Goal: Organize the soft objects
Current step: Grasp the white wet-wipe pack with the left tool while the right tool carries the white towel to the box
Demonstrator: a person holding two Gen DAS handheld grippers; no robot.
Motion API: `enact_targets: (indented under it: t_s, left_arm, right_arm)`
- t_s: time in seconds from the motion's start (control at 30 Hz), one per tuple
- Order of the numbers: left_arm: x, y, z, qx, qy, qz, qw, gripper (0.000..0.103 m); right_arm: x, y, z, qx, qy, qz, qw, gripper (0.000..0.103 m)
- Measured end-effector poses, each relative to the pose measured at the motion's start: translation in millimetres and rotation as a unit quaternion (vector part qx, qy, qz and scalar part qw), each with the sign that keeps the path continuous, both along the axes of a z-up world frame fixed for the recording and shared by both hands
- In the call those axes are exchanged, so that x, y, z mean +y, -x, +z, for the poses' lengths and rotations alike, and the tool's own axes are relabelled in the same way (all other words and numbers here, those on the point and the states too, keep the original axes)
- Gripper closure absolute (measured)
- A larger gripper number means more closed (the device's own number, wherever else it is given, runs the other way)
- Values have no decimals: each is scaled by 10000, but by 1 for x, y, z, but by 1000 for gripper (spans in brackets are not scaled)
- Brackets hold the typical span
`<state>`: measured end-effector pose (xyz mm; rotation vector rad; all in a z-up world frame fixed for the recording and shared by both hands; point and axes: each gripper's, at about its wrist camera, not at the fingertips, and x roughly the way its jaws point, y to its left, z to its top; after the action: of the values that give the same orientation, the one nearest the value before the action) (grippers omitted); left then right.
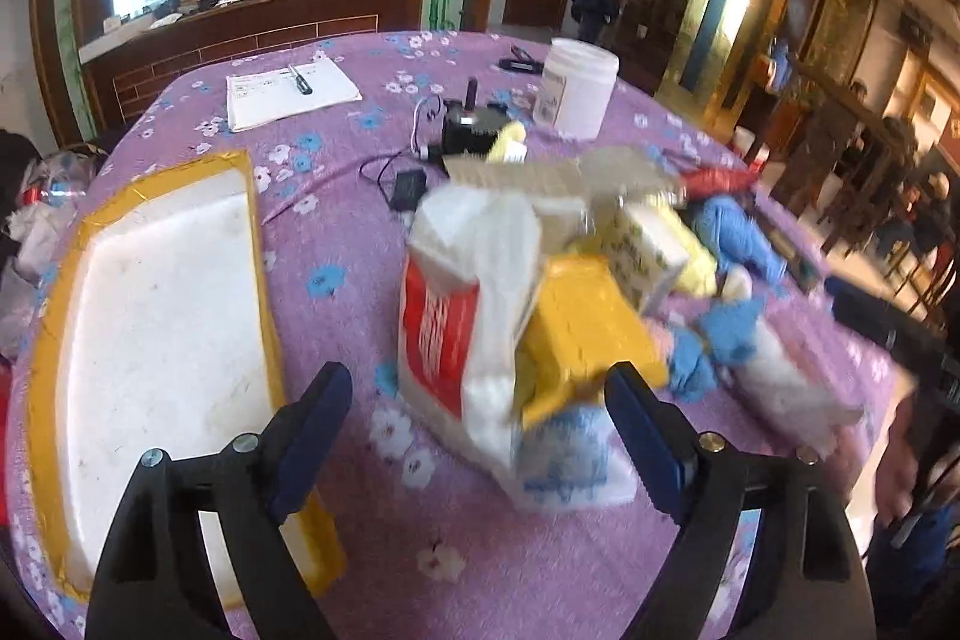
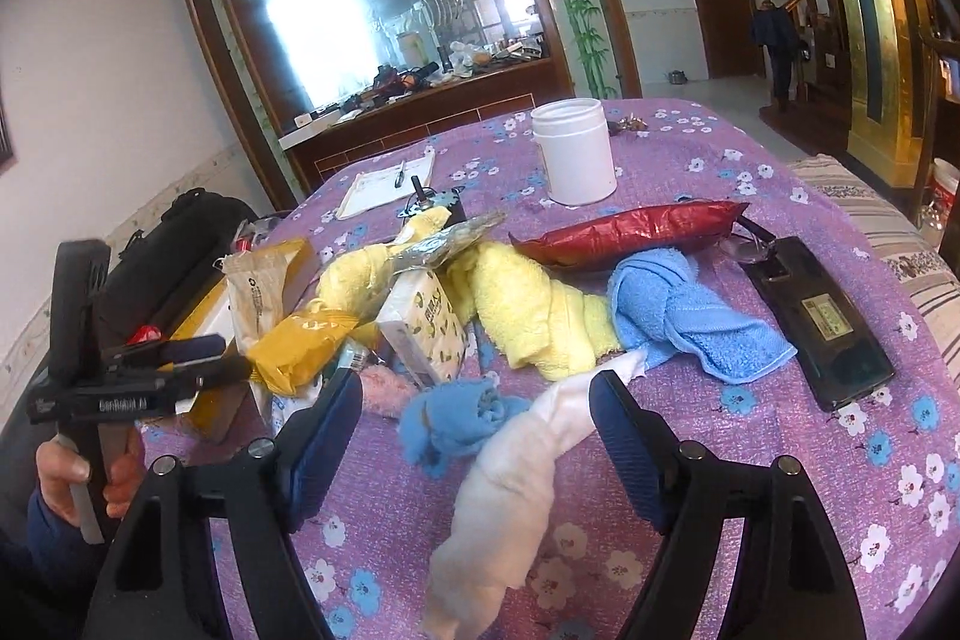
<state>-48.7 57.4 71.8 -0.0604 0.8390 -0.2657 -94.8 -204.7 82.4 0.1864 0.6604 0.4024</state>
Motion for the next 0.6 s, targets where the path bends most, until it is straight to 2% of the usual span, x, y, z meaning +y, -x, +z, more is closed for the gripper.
enact_targets:
  t_s: [0.1, 0.2, 0.3, 0.37, 0.5, 0.6]
  left_arm:
    - [6, -16, 0, -29, 105, 198, 9997, 19]
    - [13, -35, -5, 90, 501, 132, 9986, 24]
    - [19, -50, -21, 312, 1212, -77, 9921, 45]
    - [19, -52, -26, 286, 1317, -54, 9909, 45]
    - [20, -40, -19, 73, 1244, 90, 9922, 49]
    - [28, -27, -8, -128, 1302, 125, 9913, 49]
  right_arm:
    - [0, 0, -1, 0, -37, 22, 10000, 21]
    - [-1, 0, -2, 14, -100, 45, 9999, 21]
    - [-1, -2, -4, 99, -152, 52, 9998, 21]
    - [-2, -2, -4, 143, -167, 38, 9998, 21]
    - [-11, -6, -4, 413, -119, -154, 9990, 21]
    - [-11, -12, -13, 849, 8, -153, 9963, 21]
